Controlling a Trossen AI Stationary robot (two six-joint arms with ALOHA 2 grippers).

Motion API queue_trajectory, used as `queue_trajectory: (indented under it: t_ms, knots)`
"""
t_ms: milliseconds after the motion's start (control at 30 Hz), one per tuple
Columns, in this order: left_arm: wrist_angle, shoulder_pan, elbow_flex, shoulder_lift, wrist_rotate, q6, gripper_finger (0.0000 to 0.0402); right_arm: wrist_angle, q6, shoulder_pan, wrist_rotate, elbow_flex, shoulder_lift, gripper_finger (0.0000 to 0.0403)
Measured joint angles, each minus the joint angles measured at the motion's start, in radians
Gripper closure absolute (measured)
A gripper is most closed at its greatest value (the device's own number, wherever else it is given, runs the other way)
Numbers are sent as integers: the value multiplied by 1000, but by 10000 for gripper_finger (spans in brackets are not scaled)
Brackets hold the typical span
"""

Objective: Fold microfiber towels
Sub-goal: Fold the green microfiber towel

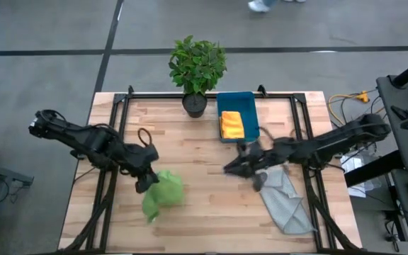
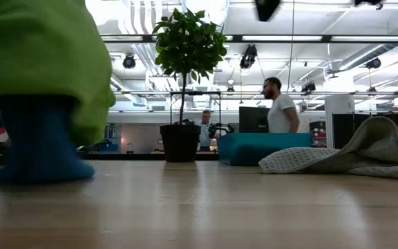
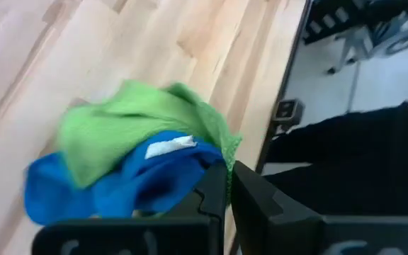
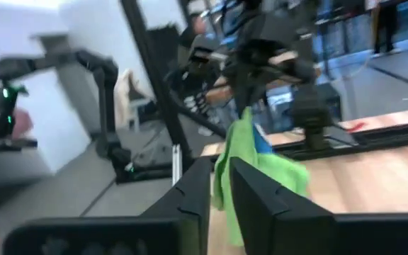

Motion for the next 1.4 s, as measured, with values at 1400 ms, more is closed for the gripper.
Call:
queue_trajectory:
  t_ms: [1400]
  knots:
    - [-287,-102,151,-11,-121,13,401,-363,-93,-89,-100,1081,875,253]
